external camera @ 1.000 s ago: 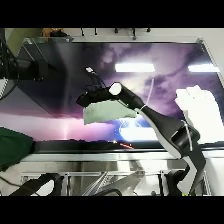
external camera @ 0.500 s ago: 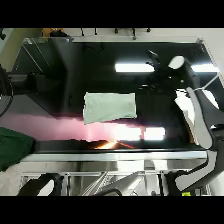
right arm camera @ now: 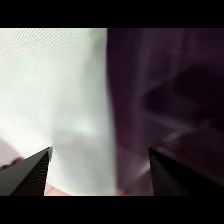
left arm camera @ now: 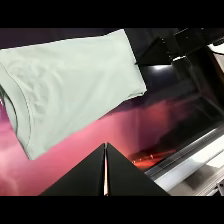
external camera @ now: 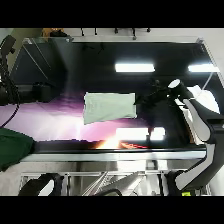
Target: Fold the shirts.
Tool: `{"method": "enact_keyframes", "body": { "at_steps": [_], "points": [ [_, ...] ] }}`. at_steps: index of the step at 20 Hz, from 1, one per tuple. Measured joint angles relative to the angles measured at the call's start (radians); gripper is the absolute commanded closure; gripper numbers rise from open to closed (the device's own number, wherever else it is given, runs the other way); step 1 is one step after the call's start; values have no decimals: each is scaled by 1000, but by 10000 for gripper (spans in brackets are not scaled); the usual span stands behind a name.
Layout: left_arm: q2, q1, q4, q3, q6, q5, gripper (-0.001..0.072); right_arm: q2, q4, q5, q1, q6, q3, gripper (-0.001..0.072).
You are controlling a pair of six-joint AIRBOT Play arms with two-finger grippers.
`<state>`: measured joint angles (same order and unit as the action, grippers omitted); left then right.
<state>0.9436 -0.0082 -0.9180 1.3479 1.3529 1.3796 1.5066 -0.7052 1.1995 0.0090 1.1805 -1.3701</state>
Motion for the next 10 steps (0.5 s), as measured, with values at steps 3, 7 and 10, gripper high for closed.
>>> {"method": "enact_keyframes", "body": {
  "at_steps": [3, 7, 10],
  "points": [
    [-1, 0, -4, -4, 0, 3, 688, 54, 124, -46, 45, -49, 11, 219],
    [-1, 0, -5, -5, 0, 4, 688, 75, 212, -87, 83, -138, -13, 690],
    [-1, 0, -5, -5, 0, 7, 688, 0, 286, -57, 83, -173, -93, 690]
  ]
}}
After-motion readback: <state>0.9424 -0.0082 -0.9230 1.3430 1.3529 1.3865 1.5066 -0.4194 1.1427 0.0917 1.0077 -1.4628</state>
